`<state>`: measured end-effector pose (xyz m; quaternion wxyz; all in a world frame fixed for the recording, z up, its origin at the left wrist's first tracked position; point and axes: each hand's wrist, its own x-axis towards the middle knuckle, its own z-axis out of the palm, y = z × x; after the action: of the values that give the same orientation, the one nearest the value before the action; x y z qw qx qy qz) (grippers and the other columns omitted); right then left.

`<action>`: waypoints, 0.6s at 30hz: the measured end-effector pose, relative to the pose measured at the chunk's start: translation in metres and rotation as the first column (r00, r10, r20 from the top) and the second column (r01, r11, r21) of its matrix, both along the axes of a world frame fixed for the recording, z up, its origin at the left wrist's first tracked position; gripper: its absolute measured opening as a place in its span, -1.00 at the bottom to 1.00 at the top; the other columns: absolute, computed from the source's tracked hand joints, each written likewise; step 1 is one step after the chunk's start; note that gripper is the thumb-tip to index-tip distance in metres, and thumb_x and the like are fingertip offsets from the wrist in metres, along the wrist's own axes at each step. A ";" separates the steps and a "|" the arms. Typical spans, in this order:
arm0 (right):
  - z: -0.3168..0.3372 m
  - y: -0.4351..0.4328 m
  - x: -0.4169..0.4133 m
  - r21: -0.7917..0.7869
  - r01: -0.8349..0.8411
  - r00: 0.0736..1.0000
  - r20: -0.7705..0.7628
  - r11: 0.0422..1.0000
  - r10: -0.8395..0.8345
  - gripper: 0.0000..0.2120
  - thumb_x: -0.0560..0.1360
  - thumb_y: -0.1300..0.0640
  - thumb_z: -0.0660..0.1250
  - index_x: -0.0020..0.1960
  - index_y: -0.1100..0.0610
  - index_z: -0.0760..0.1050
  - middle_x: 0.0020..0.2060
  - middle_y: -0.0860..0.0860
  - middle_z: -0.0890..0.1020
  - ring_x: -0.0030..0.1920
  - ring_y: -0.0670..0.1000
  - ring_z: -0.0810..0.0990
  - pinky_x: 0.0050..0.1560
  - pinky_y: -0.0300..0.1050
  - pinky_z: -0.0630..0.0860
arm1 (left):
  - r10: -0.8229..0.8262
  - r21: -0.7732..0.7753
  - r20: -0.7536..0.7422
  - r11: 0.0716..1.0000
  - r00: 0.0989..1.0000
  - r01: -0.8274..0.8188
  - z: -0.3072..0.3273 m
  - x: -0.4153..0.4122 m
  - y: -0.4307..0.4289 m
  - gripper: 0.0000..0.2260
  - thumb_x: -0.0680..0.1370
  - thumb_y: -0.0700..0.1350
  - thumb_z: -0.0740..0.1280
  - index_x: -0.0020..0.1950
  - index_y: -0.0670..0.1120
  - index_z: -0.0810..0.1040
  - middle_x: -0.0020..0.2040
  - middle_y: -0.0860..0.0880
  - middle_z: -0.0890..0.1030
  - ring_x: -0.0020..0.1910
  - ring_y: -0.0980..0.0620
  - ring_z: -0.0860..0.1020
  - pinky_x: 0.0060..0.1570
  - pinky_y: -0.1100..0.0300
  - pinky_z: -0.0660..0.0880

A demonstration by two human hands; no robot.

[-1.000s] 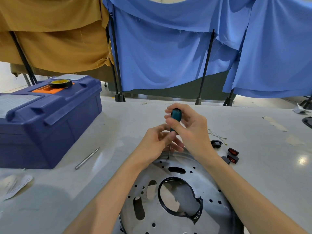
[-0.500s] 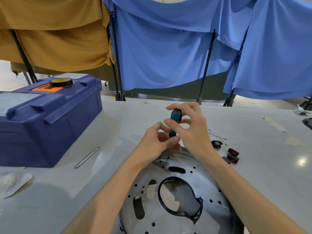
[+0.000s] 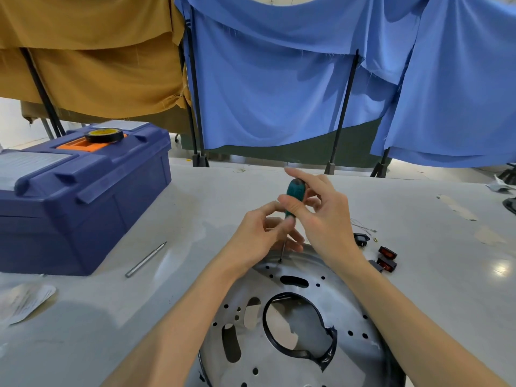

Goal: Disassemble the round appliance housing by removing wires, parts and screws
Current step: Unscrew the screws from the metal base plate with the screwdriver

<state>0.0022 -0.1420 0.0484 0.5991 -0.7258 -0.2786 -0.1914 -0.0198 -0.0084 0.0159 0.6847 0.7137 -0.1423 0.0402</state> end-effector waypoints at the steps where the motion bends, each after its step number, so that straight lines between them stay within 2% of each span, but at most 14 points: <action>1: 0.000 -0.001 0.000 0.018 -0.009 1.000 -0.011 1.000 0.009 -0.60 0.49 0.26 0.39 0.23 -0.12 0.51 -0.04 -0.05 0.59 -0.07 -0.18 0.56 0.03 -0.31 0.53 | -0.011 -0.024 0.007 1.000 1.000 0.011 0.000 0.000 0.000 -0.84 0.63 -0.12 0.22 0.18 -0.02 0.52 -0.17 -0.12 0.70 -0.17 -0.13 0.69 -0.15 0.20 0.60; 4: 0.000 -0.003 0.000 0.015 -0.070 0.997 -0.018 0.997 0.070 -0.58 0.56 0.39 0.21 0.21 -0.08 0.51 -0.02 -0.03 0.64 0.03 -0.11 0.62 0.00 -0.31 0.56 | 0.012 -0.046 -0.005 0.999 1.000 -0.012 0.000 0.000 0.001 -0.84 0.65 -0.19 0.17 0.12 -0.10 0.53 -0.18 -0.17 0.69 -0.19 -0.13 0.69 -0.14 0.16 0.61; 6: 0.000 -0.002 -0.001 0.010 -0.128 0.992 -0.017 0.992 0.128 -0.62 0.58 0.36 0.18 0.15 -0.10 0.50 0.03 -0.04 0.63 0.07 -0.15 0.61 0.01 -0.30 0.56 | 0.031 -0.030 -0.017 0.999 0.999 -0.031 -0.001 0.000 0.003 -0.89 0.62 -0.21 0.22 0.09 -0.18 0.51 -0.18 -0.19 0.69 -0.18 -0.14 0.69 -0.12 0.12 0.63; 9: -0.001 0.000 0.001 -0.049 -0.049 0.999 0.005 0.998 0.050 -0.77 0.53 0.15 0.36 0.11 -0.13 0.51 0.06 -0.06 0.54 0.05 -0.23 0.53 0.08 -0.25 0.53 | 0.053 0.007 -0.019 0.999 0.998 -0.052 -0.002 0.001 0.003 -0.83 0.55 -0.16 0.36 0.07 -0.20 0.45 -0.18 -0.16 0.69 -0.17 -0.14 0.69 -0.07 0.06 0.63; 11: -0.001 0.001 0.001 -0.038 0.002 1.000 0.003 0.999 -0.002 -0.72 0.47 0.10 0.42 0.15 -0.12 0.52 0.02 -0.04 0.55 -0.01 -0.20 0.53 0.04 -0.29 0.53 | 0.028 0.001 -0.013 1.000 1.000 -0.028 -0.002 0.001 0.003 -0.80 0.55 -0.15 0.36 0.11 -0.19 0.43 -0.18 -0.18 0.69 -0.16 -0.17 0.68 -0.04 0.01 0.63; 13: -0.001 0.000 0.001 0.008 -0.002 1.000 -0.016 1.000 0.002 -0.64 0.49 0.18 0.41 0.24 -0.08 0.51 0.00 -0.04 0.60 -0.02 -0.18 0.57 0.03 -0.31 0.54 | -0.005 -0.008 0.001 1.000 1.000 0.005 -0.002 0.001 0.002 -0.83 0.61 -0.14 0.27 0.19 -0.11 0.48 -0.19 -0.19 0.69 -0.16 -0.17 0.68 -0.04 0.04 0.62; 15: 0.000 -0.003 0.001 0.035 -0.029 0.999 -0.032 0.999 0.030 -0.60 0.53 0.32 0.32 0.29 -0.01 0.50 0.01 0.00 0.65 0.01 -0.13 0.62 0.03 -0.29 0.56 | -0.005 -0.027 0.004 1.000 1.000 0.005 -0.002 0.001 0.001 -0.83 0.65 -0.15 0.17 0.15 -0.05 0.53 -0.21 -0.18 0.69 -0.17 -0.13 0.68 -0.07 0.10 0.62; 18: 0.000 -0.004 0.000 0.033 -0.108 0.993 -0.037 0.994 0.110 -0.63 0.57 0.40 0.18 0.23 0.04 0.51 0.01 0.02 0.66 0.00 -0.05 0.67 -0.02 -0.26 0.59 | 0.020 -0.040 -0.010 0.999 1.000 -0.021 -0.003 0.002 0.001 -0.84 0.64 -0.21 0.18 0.10 -0.11 0.54 -0.17 -0.21 0.68 -0.17 -0.13 0.68 -0.09 0.12 0.62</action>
<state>0.0021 -0.1457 0.0483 0.6252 -0.7036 -0.3032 -0.1488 -0.0175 -0.0077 0.0131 0.6991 0.7014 -0.1310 0.0469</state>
